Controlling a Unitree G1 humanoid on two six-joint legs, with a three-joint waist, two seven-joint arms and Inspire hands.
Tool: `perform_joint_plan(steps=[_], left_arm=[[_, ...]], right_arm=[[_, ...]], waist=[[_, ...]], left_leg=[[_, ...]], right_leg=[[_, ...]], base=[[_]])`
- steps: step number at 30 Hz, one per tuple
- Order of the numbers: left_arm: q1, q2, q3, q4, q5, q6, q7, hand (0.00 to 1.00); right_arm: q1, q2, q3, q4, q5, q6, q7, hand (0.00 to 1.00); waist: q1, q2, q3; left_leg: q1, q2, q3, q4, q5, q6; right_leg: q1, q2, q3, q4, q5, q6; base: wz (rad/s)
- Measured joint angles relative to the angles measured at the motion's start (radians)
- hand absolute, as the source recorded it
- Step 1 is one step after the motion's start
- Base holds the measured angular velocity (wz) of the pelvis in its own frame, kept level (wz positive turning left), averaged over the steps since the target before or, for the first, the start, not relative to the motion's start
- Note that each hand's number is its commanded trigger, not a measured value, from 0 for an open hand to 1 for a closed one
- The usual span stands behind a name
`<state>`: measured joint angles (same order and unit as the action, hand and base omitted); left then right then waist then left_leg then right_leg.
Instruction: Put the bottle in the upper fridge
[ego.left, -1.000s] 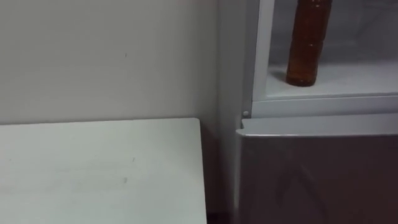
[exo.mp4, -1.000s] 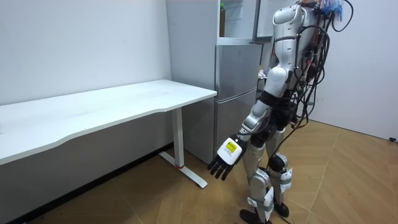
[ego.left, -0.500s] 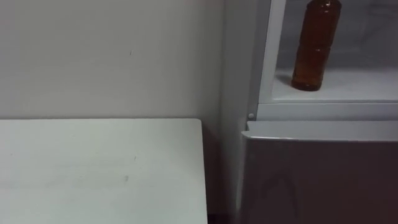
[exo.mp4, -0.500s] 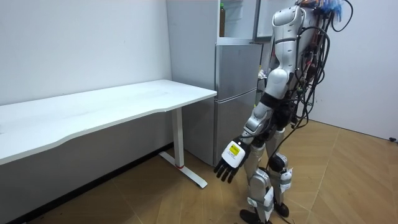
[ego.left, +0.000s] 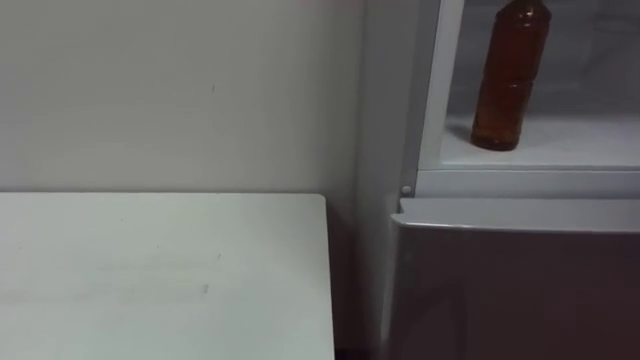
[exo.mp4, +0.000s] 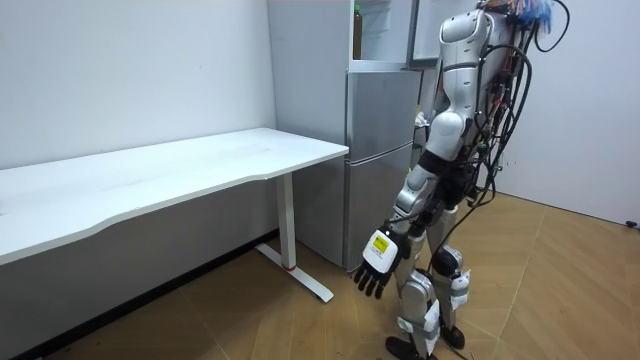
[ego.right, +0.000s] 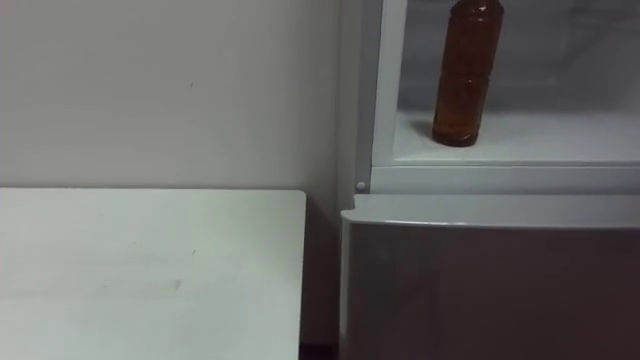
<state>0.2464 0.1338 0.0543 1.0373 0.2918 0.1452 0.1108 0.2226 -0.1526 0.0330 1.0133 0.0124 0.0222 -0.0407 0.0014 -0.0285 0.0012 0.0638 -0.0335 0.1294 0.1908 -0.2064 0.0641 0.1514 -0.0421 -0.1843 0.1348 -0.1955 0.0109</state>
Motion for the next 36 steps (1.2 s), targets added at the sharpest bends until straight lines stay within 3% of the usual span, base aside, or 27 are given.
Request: perform_joint_plan(steps=[6, 9, 12, 14, 20, 26, 33, 36], left_arm=[[0.004, 0.000, 0.003, 0.002, 0.030, 0.033, -0.007, 0.00], [0.004, 0.000, 0.026, -0.006, 0.034, 0.043, -0.012, 0.00], [0.001, 0.002, 0.082, -0.010, 0.035, 0.048, -0.016, 0.00], [0.008, 0.003, 0.143, -0.021, 0.035, 0.054, -0.016, 0.00], [0.023, 0.006, 0.223, -0.049, 0.023, 0.053, -0.014, 0.00], [0.032, 0.011, 0.227, -0.053, -0.001, 0.046, -0.005, 0.00], [0.066, 0.015, 0.225, -0.121, -0.006, 0.049, 0.010, 0.00], [0.065, 0.015, 0.218, -0.120, -0.008, 0.049, 0.017, 0.00]], right_arm=[[-0.023, 0.000, -0.017, 0.052, 0.066, 0.029, 0.012, 0.00], [-0.017, 0.001, -0.039, 0.076, 0.175, 0.046, 0.015, 0.00], [-0.018, -0.001, -0.127, 0.129, 0.337, 0.068, 0.036, 0.00], [-0.007, -0.007, -0.203, 0.151, 0.523, 0.091, 0.042, 0.00], [-0.001, -0.022, -0.414, 0.157, 1.017, 0.125, 0.021, 0.00], [-0.012, -0.035, -0.572, 0.049, 1.406, 0.119, -0.067, 0.00], [-0.029, -0.039, -0.648, -0.156, 1.523, 0.060, -0.188, 0.00], [-0.038, -0.039, -0.657, -0.261, 1.568, 0.037, -0.253, 0.00]], waist=[[0.001, -0.003, -0.0005], [0.000, -0.005, -0.0013], [-0.006, -0.006, -0.0011], [-0.025, -0.010, -0.0005], [-0.083, -0.022, 0.0001], [-0.112, -0.023, -0.0023], [-0.135, -0.046, -0.0135], [-0.137, -0.042, -0.0105]], left_leg=[[0.001, 0.002, 0.001, 0.007, -0.002, -0.002], [0.002, 0.003, 0.002, 0.014, -0.002, -0.002], [0.004, 0.003, 0.002, 0.014, -0.002, -0.002], [0.017, 0.003, 0.007, 0.008, -0.003, -0.003], [0.037, 0.006, 0.028, -0.001, -0.007, -0.005], [0.044, 0.009, 0.061, -0.011, -0.009, -0.005], [0.047, 0.010, 0.065, -0.022, -0.008, -0.005], [0.044, 0.012, 0.075, -0.023, -0.009, -0.005]], right_leg=[[-0.001, 0.000, 0.013, 0.000, -0.001, -0.002], [-0.005, 0.000, 0.014, 0.002, -0.003, -0.003], [-0.002, 0.000, 0.017, 0.001, -0.003, -0.003], [0.003, 0.000, 0.026, 0.003, -0.006, -0.005], [0.004, 0.008, 0.052, 0.019, -0.012, -0.006], [-0.020, 0.011, 0.087, 0.039, -0.015, -0.005], [-0.025, 0.014, 0.093, 0.040, -0.014, -0.005], [-0.032, 0.015, 0.099, 0.043, -0.014, -0.006]], base=[[-0.02], [0.00], [0.00], [-0.03], [-0.13], [-0.20], [-0.04], [-0.09]])
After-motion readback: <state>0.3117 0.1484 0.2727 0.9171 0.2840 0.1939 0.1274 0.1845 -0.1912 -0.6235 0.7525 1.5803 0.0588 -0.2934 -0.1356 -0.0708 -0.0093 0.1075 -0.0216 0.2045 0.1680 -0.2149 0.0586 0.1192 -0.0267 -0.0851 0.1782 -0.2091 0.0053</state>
